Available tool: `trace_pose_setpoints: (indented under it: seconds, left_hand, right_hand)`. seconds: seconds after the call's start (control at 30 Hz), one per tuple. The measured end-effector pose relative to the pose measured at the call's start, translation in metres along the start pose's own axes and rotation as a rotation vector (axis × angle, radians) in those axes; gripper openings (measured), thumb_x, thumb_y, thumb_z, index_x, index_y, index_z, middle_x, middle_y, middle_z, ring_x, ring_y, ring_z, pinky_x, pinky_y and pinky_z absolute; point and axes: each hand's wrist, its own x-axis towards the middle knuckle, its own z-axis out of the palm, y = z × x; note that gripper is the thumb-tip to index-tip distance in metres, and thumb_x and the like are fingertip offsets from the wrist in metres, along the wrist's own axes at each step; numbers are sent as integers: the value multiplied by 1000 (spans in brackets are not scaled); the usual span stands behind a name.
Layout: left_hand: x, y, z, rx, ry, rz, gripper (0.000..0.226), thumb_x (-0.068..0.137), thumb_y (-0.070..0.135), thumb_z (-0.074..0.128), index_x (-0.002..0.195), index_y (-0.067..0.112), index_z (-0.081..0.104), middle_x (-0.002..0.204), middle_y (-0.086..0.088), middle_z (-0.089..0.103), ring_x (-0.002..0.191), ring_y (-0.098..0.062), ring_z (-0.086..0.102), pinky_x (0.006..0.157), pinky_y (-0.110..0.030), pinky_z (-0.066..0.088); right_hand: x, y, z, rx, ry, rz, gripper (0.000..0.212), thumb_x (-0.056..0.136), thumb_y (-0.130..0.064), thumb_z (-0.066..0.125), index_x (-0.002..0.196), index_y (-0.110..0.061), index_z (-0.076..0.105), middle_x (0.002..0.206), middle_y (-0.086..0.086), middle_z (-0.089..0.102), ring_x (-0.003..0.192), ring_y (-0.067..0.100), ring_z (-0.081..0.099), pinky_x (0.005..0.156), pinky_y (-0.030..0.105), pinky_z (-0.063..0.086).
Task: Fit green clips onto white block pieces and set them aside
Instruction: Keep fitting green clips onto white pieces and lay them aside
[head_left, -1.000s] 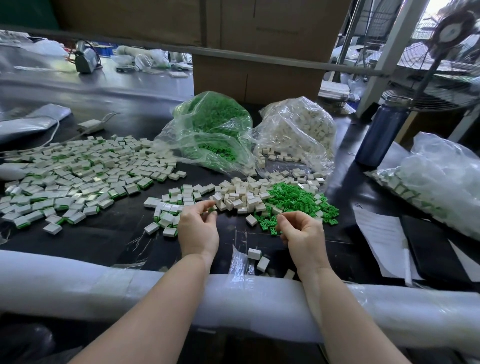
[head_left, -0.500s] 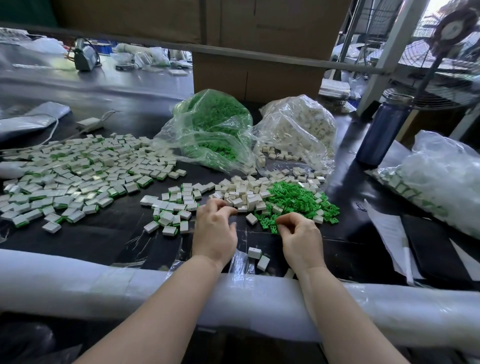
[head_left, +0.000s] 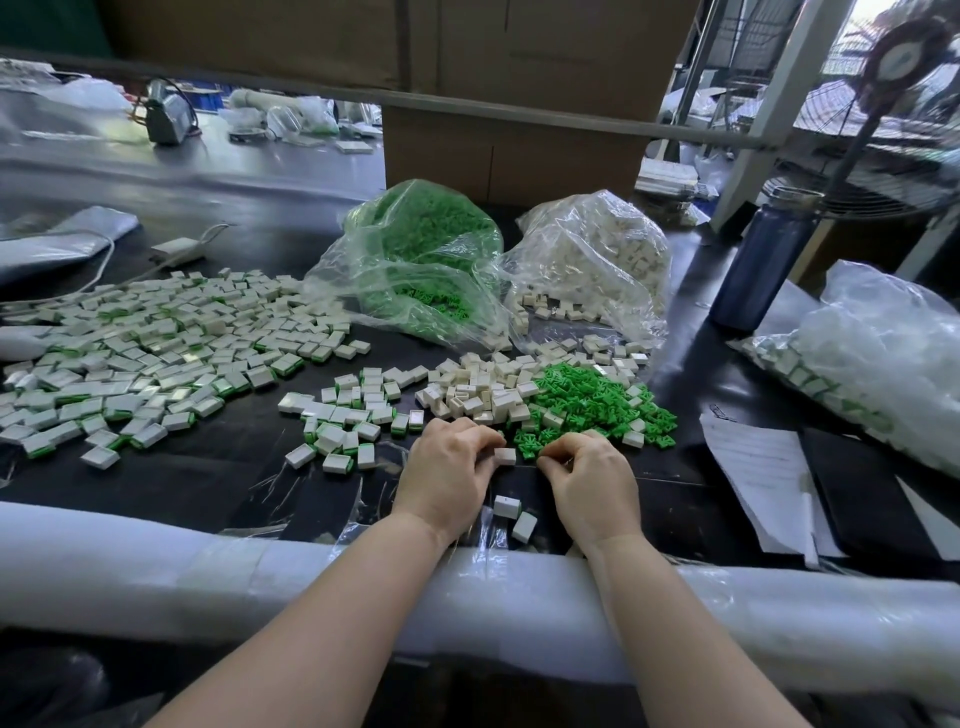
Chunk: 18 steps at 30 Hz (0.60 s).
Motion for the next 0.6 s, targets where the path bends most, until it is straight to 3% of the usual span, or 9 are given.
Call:
trace_pose_setpoints:
  seconds: [0.17, 0.33, 0.47, 0.53, 0.6]
  left_hand:
    - [0, 0, 2, 107, -90, -25, 36, 96, 34, 46, 131, 30, 51, 122, 8, 50, 114, -15, 38, 95, -27, 29]
    - [-1, 2, 0, 67, -68, -20, 21, 90, 35, 56, 109, 27, 61, 110, 7, 55, 108, -14, 42, 92, -27, 32]
    - [-4, 3, -4, -109, -28, -64, 14, 87, 20, 62, 100, 25, 61, 96, 2, 59, 93, -14, 54, 88, -25, 45]
    - [-4, 4, -5, -165, -10, -49, 13, 87, 13, 62, 97, 23, 61, 87, 8, 57, 90, -10, 53, 82, -18, 44]
    - [-4, 5, -7, -222, 10, -32, 13, 86, 10, 62, 95, 20, 63, 80, 13, 53, 88, -12, 52, 80, -20, 45]
  right_hand:
    - [0, -2, 0, -27, -12, 1, 18, 90, -20, 59, 105, -17, 70, 107, 0, 60, 101, 19, 55, 83, 25, 37]
    - [0, -2, 1, -69, -28, 10, 17, 91, -22, 58, 104, -18, 67, 106, -1, 58, 100, 20, 54, 82, 30, 42]
    - [-1, -2, 0, -12, 9, -26, 5, 86, -18, 64, 87, -19, 59, 86, -8, 53, 85, 15, 49, 71, 26, 35]
    - [-2, -1, 0, 43, 12, -59, 11, 84, -14, 65, 81, -20, 57, 81, -8, 55, 81, 13, 49, 69, 25, 35]
    - [-2, 0, -1, 141, 13, -70, 8, 83, -10, 66, 86, -18, 64, 84, -6, 62, 82, 14, 55, 74, 25, 41]
